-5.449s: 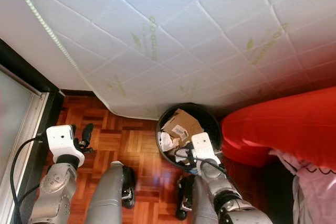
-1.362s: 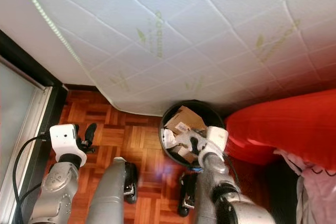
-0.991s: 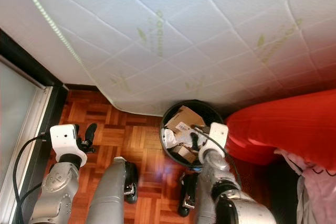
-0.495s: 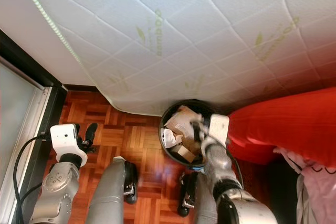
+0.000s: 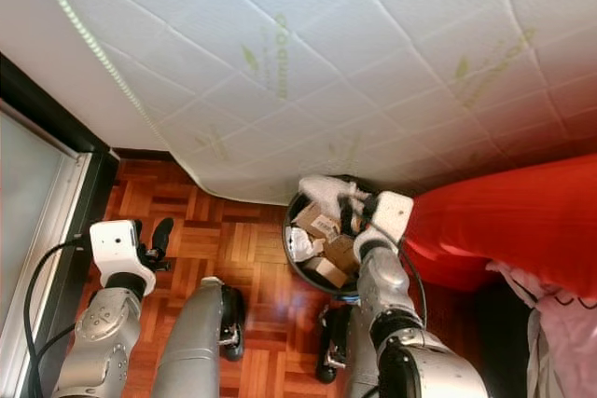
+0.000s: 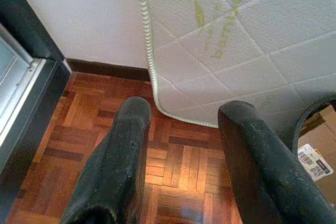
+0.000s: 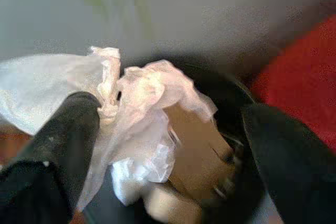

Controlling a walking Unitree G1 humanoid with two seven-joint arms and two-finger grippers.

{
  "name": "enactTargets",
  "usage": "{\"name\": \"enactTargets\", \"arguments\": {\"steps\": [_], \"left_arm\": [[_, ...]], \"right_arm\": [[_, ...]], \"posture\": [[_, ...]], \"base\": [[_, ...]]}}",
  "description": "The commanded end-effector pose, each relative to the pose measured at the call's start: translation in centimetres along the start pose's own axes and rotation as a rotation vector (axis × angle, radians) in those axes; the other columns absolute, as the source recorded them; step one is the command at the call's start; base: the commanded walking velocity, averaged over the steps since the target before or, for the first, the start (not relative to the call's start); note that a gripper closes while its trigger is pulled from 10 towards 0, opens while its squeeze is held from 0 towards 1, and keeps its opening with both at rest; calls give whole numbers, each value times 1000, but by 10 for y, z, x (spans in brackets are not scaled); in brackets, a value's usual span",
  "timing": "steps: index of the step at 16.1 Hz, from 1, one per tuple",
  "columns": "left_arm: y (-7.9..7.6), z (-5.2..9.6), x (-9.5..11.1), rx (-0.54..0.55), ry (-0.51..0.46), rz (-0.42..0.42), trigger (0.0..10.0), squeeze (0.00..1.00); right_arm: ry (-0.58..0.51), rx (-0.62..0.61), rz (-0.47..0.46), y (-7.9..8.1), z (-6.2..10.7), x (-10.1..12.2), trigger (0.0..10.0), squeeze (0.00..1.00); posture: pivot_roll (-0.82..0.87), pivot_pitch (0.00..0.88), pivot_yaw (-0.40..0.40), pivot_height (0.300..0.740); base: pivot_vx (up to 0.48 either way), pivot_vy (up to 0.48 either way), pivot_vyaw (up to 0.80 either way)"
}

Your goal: Clean up the room

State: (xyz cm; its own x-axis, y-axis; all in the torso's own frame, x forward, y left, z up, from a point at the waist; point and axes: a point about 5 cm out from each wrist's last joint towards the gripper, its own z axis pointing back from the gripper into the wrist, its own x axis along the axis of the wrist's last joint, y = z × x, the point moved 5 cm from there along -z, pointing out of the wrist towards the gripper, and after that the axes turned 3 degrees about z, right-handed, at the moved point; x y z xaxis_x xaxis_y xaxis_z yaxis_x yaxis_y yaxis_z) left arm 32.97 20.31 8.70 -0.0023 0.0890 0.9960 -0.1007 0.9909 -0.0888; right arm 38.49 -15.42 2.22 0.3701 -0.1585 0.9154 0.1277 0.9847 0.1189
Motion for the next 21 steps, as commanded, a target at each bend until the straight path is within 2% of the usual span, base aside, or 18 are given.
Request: {"name": "enactTargets", "arguments": {"steps": [1,2,3,5,6,7,8,9,10,11,12,13,14,15,16,17,18,21], "left_arm": [[4,7,-12,13,42,-1,10000,0],[4,7,-13,13,43,-1,10000,0],[4,7,-13,13,44,-1,10000,0],[4,8,-13,13,44,-1,10000,0],[5,8,-14,14,46,-1,10000,0],[5,8,-14,13,47,0,10000,0],[5,8,-15,12,48,1,10000,0],[4,8,-15,12,48,1,10000,0],[4,8,-15,11,49,1,10000,0],[6,8,-16,15,51,0,10000,0],[7,8,-16,16,52,0,10000,0],[6,8,-16,15,53,-1,10000,0],[5,8,-17,12,53,0,10000,0],[5,8,-17,12,52,0,10000,0],[5,7,-16,12,51,0,10000,0],[5,7,-16,13,50,0,10000,0],[6,7,-16,15,50,-1,10000,0],[5,7,-17,12,51,-1,10000,0]], "right_arm": [[218,-61,86,-14,12,-53,10000,0],[261,-87,36,-19,16,-65,10000,0],[239,-86,1,-19,15,-62,10000,0],[38,-10,-87,-4,8,-26,10000,0],[-112,41,-128,6,6,3,10000,0],[-39,13,-79,4,5,-7,10000,0],[129,-39,26,-3,7,-35,10000,0],[208,-62,78,-7,10,-49,10000,0],[269,-85,87,-12,15,-62,10000,0],[-25,9,-117,2,6,-12,10000,0],[-115,41,-171,6,6,4,10000,0],[-143,49,-195,8,5,10,10000,0],[66,-82,-245,-9,5,-22,10000,0],[145,-127,-243,-14,7,-35,10000,0],[244,-212,-298,-27,13,-56,10000,0],[252,-233,-297,-32,15,-60,10000,0],[217,-205,-268,-31,14,-55,10000,0],[66,-76,-240,-13,7,-27,10000,0]], "posture": [[231,445,-9,646],[237,447,-7,646],[237,447,-7,646],[233,451,-5,646],[231,450,-5,646],[228,450,-6,646],[228,446,-7,646],[228,446,-7,646],[231,445,-9,646],[236,449,-5,646],[228,450,-6,646],[229,449,-6,646],[230,447,-6,646],[230,447,-6,646],[236,442,-7,646],[238,443,-7,646],[234,443,-6,646],[231,438,-6,646]], "base": [[0,0,0],[0,0,0],[0,0,0],[0,0,0],[0,0,0],[0,0,0],[0,0,0],[0,0,0],[0,0,0],[0,0,0],[0,0,0],[0,0,0],[0,0,0],[0,0,0],[0,0,0],[0,0,0],[0,0,0],[0,0,0]]}}
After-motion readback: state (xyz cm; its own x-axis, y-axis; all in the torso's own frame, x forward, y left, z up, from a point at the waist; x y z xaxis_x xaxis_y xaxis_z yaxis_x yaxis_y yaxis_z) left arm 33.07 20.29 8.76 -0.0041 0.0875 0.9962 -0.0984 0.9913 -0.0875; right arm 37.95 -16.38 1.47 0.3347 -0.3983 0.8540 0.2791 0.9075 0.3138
